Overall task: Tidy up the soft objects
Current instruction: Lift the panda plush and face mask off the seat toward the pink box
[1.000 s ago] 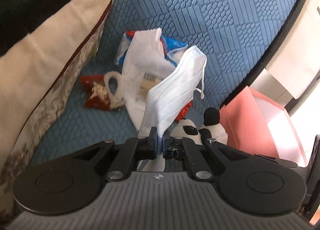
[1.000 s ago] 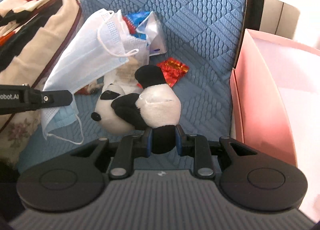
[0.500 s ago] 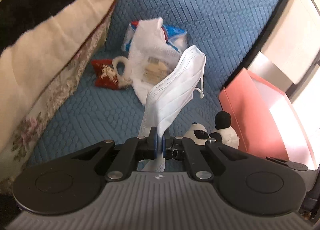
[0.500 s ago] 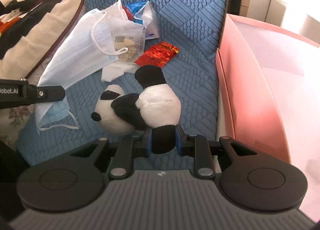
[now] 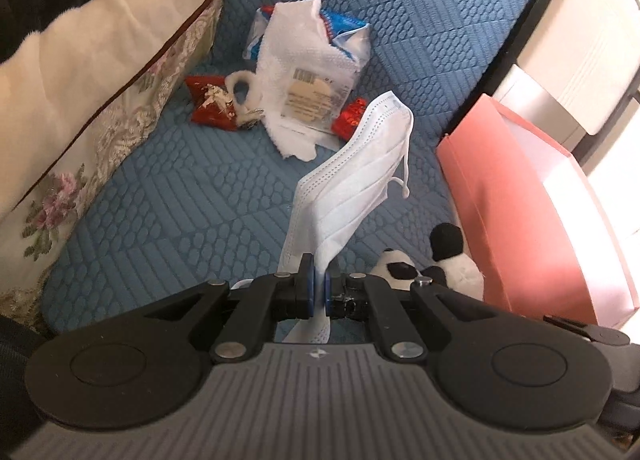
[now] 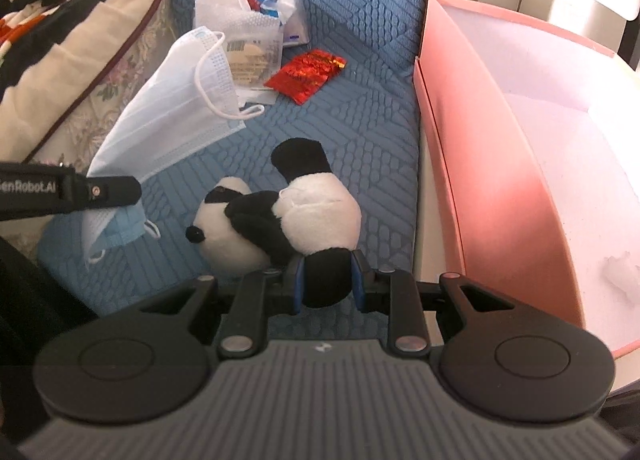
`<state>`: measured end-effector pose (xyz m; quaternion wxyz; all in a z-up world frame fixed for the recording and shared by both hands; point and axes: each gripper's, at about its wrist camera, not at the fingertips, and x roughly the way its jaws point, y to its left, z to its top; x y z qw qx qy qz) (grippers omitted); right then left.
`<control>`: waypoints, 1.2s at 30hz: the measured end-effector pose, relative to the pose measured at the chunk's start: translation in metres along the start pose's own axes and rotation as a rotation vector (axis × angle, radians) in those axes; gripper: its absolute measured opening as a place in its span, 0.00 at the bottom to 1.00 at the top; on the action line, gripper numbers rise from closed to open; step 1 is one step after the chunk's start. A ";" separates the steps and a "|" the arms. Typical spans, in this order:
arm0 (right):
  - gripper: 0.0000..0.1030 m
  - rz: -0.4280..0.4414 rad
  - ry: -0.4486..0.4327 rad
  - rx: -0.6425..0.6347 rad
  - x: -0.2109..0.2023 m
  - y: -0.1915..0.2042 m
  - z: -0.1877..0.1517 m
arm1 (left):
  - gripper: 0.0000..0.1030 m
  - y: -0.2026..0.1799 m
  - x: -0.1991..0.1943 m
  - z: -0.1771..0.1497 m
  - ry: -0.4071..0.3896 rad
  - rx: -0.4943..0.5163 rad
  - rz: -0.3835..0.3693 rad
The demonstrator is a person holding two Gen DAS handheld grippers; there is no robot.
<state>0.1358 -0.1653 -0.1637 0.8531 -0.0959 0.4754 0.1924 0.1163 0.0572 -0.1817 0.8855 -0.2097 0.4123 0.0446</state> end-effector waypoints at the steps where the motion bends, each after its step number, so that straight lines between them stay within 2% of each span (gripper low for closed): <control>1: 0.27 -0.002 0.000 0.002 0.001 0.000 0.001 | 0.06 0.000 0.003 0.000 0.003 -0.002 0.004; 8: 0.29 -0.005 -0.003 -0.019 0.002 0.003 0.001 | 0.06 0.000 0.019 0.000 0.031 -0.034 0.008; 13: 0.32 -0.013 0.029 -0.035 0.005 0.003 0.000 | 0.06 0.000 0.022 -0.002 0.037 -0.036 0.018; 18: 0.51 0.028 0.035 -0.059 0.003 0.004 -0.002 | 0.06 0.003 0.024 0.000 0.040 -0.058 0.017; 20: 0.54 0.031 0.031 -0.080 0.003 0.005 -0.003 | 0.06 0.003 0.024 0.000 0.040 -0.067 0.019; 25: 0.55 0.022 -0.004 -0.150 -0.004 0.010 -0.004 | 0.06 0.007 0.024 0.002 0.043 -0.095 0.024; 36: 0.55 0.107 -0.120 -0.279 -0.017 0.027 -0.004 | 0.06 0.014 0.025 0.004 0.048 -0.142 0.019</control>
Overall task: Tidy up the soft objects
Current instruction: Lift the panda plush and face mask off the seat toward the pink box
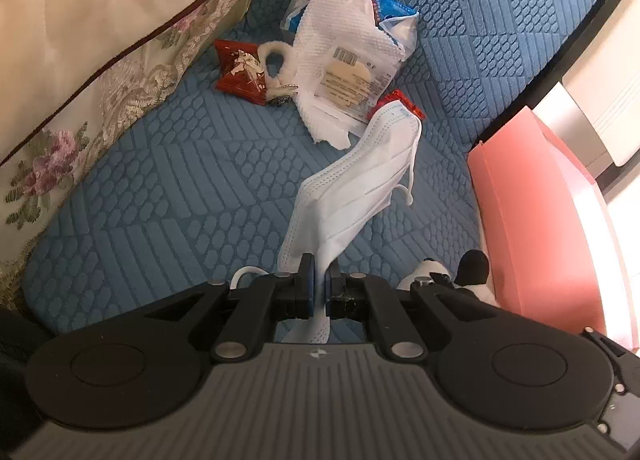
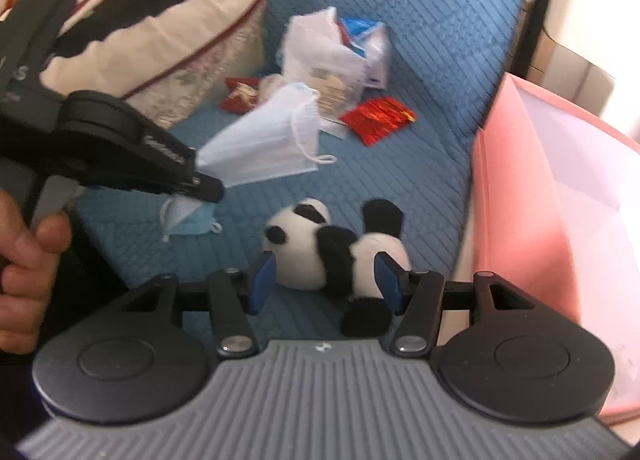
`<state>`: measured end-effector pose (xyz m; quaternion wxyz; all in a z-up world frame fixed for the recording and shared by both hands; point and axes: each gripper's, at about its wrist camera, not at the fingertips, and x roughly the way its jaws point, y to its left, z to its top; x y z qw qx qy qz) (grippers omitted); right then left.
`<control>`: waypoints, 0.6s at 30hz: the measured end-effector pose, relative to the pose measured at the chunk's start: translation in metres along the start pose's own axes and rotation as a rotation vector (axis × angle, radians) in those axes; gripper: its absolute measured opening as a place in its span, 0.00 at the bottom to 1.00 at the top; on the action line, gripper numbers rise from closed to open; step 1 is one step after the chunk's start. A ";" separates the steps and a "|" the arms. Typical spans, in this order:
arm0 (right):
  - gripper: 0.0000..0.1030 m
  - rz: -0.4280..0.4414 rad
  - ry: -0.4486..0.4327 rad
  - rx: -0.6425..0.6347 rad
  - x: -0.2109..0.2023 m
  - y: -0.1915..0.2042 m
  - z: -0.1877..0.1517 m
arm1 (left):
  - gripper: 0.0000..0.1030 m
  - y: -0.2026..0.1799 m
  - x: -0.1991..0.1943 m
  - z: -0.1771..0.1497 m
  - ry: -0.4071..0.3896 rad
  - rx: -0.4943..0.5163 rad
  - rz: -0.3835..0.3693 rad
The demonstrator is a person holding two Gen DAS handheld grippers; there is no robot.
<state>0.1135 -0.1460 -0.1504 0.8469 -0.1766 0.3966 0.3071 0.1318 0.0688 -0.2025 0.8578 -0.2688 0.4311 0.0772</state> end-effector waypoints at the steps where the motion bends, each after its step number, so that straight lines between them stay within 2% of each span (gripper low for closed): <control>1: 0.55 0.011 -0.003 -0.008 0.001 0.002 0.001 | 0.06 0.001 0.000 0.000 0.000 -0.002 0.001; 11: 0.55 0.016 -0.020 -0.110 0.016 0.011 0.005 | 0.06 0.004 0.001 0.003 0.007 -0.034 -0.005; 14: 0.55 -0.006 -0.020 -0.167 0.021 0.015 0.005 | 0.06 0.005 0.001 0.004 0.008 -0.044 -0.008; 18: 0.65 -0.018 0.010 -0.205 0.029 0.015 0.004 | 0.06 0.008 0.001 0.005 0.010 -0.060 -0.010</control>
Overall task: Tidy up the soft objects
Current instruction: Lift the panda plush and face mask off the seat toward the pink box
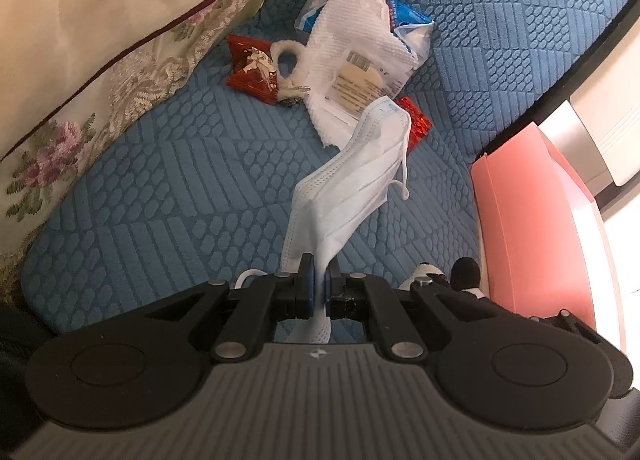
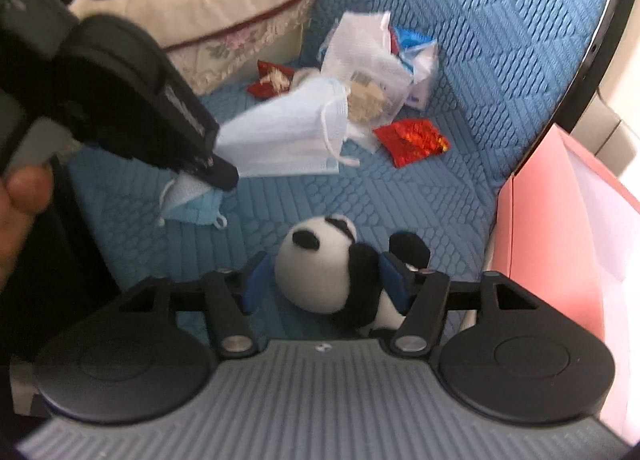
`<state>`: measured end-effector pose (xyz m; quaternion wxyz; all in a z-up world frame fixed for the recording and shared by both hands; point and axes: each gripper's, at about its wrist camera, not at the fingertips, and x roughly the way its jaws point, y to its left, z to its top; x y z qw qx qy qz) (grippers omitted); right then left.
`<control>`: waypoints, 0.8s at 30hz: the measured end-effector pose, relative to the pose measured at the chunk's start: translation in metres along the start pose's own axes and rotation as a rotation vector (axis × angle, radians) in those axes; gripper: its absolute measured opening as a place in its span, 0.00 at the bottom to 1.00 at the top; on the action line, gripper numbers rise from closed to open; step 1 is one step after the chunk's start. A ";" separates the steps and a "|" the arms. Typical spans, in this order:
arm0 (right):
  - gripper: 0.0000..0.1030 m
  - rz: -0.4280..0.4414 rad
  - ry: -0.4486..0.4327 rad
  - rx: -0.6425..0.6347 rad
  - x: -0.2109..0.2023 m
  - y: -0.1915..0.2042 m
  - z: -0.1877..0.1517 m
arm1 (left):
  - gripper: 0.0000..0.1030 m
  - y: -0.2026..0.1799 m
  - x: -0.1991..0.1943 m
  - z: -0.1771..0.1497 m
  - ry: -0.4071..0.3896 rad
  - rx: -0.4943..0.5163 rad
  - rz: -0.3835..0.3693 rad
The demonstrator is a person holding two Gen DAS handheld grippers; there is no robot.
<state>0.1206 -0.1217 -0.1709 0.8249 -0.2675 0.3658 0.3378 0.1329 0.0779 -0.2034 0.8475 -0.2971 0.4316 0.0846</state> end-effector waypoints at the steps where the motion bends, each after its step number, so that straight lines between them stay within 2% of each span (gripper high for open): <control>1: 0.66 -0.005 0.011 0.003 0.002 -0.001 0.000 | 0.06 0.000 0.000 0.000 0.001 -0.003 -0.002; 6: 0.66 -0.020 0.012 -0.009 0.009 -0.003 0.001 | 0.06 0.001 0.000 0.002 0.003 -0.012 -0.004; 12: 0.66 -0.077 0.010 -0.031 0.021 -0.002 0.004 | 0.06 0.002 0.001 0.004 0.004 -0.024 -0.002; 20: 0.66 -0.095 0.002 0.061 0.030 -0.016 0.010 | 0.06 0.002 0.003 0.006 0.011 -0.031 -0.004; 24: 0.67 -0.108 0.022 0.050 0.040 -0.013 0.012 | 0.06 0.003 0.005 0.008 0.013 -0.034 -0.004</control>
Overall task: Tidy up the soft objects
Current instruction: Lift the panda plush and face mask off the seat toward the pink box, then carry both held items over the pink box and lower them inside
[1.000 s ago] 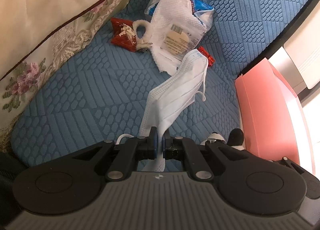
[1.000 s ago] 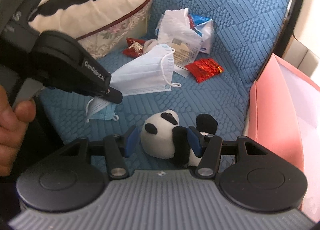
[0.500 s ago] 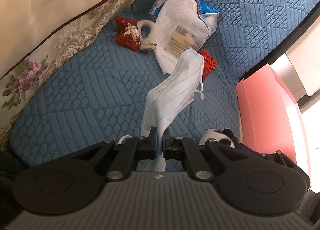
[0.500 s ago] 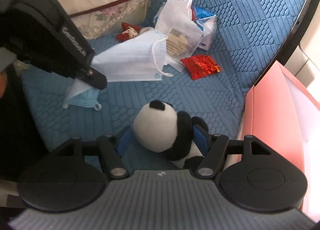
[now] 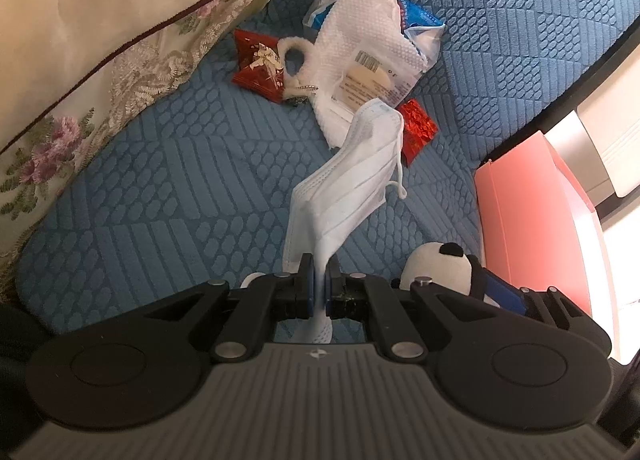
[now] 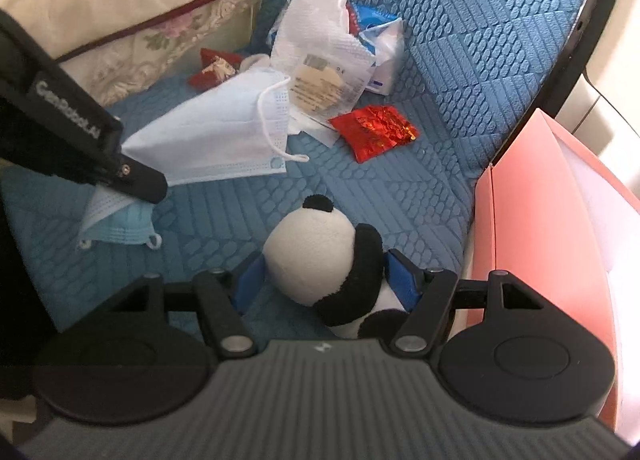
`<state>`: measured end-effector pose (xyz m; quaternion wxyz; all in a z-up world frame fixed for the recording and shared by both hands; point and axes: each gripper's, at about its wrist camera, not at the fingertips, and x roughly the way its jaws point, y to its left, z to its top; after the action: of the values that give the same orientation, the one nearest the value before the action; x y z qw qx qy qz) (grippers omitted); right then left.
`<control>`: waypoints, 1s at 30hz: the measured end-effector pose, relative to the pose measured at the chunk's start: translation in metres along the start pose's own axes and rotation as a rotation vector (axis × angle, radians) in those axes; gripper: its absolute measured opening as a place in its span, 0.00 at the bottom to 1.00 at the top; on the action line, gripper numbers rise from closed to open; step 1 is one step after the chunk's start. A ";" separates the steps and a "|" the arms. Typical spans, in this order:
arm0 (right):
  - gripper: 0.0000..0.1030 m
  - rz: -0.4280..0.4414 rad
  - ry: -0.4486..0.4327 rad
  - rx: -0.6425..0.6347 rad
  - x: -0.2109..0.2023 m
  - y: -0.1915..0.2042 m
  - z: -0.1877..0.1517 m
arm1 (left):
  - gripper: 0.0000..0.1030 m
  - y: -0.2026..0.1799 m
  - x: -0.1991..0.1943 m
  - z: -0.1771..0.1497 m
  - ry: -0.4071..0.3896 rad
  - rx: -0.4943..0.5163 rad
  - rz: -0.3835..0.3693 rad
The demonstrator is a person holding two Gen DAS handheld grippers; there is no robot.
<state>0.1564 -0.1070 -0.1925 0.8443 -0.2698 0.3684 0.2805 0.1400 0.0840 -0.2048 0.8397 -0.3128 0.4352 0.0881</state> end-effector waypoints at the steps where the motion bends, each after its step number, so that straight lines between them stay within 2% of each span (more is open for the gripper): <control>1: 0.67 0.000 0.005 0.014 0.002 -0.001 0.001 | 0.06 0.001 0.000 0.000 -0.001 0.000 0.002; 7: 0.65 -0.005 0.023 0.144 0.010 -0.016 0.006 | 0.06 0.006 0.005 0.004 -0.002 -0.022 0.021; 17: 0.63 0.002 -0.027 0.316 -0.010 -0.033 0.005 | 0.06 -0.002 0.000 0.005 -0.017 0.011 0.007; 21: 0.63 0.038 -0.047 0.393 -0.024 -0.038 0.001 | 0.06 -0.005 -0.002 0.006 -0.028 0.016 -0.008; 30: 0.63 0.108 -0.029 0.495 -0.041 -0.032 -0.009 | 0.06 -0.007 -0.002 0.005 -0.050 0.039 0.010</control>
<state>0.1504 -0.1466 -0.1576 0.8735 -0.0306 0.4278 0.2302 0.1453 0.0820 -0.1981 0.8558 -0.2920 0.4171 0.0919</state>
